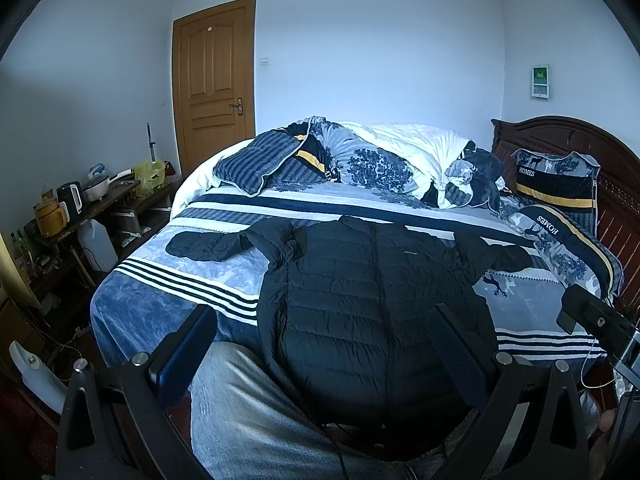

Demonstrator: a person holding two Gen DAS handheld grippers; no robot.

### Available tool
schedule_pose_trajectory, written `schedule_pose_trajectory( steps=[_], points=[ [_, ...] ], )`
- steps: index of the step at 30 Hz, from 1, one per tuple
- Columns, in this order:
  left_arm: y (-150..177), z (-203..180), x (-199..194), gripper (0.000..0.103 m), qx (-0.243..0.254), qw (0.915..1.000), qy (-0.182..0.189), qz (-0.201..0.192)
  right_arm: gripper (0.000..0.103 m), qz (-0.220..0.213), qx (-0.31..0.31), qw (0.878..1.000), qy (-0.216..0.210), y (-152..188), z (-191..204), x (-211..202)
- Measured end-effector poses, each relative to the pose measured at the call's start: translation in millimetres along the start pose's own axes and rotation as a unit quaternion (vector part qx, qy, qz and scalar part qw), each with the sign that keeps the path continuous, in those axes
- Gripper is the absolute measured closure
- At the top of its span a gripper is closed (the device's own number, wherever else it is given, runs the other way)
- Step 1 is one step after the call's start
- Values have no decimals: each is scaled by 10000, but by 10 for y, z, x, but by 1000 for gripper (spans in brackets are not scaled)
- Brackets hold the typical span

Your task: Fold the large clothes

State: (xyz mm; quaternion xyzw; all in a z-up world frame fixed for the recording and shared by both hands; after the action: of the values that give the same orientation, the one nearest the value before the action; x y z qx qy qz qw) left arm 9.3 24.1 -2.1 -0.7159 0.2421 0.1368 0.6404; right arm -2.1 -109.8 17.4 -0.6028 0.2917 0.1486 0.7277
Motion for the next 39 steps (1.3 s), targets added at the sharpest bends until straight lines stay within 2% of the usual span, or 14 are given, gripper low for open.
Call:
schedule_pose_trajectory(
  steps=[32,37,39],
  points=[
    [17,-18,8,0,8,10000,6,14,0,53,68,10000,-42,31,-2,41],
    [112,2,282,0,-51,9995,115,277,0,56,-29,9998,-174,-11,-3,146],
    [162,-1,456,0,-135,9988,164,445,0,4,14,10000,-16,-52,-68,252]
  ],
)
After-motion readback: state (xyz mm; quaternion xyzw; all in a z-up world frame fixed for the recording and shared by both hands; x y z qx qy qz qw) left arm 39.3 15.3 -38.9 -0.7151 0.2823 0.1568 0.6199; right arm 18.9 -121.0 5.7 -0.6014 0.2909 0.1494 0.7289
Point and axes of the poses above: each gripper's, at about its wrist camera, not at the fingertips, and x roughly the way its jaws point, z to its left, y to its underside, the point moved 4 cm from there along x, roughly the way its jaws point, and after that the axes turned 13 degrees about y, right-handed, at the moved point
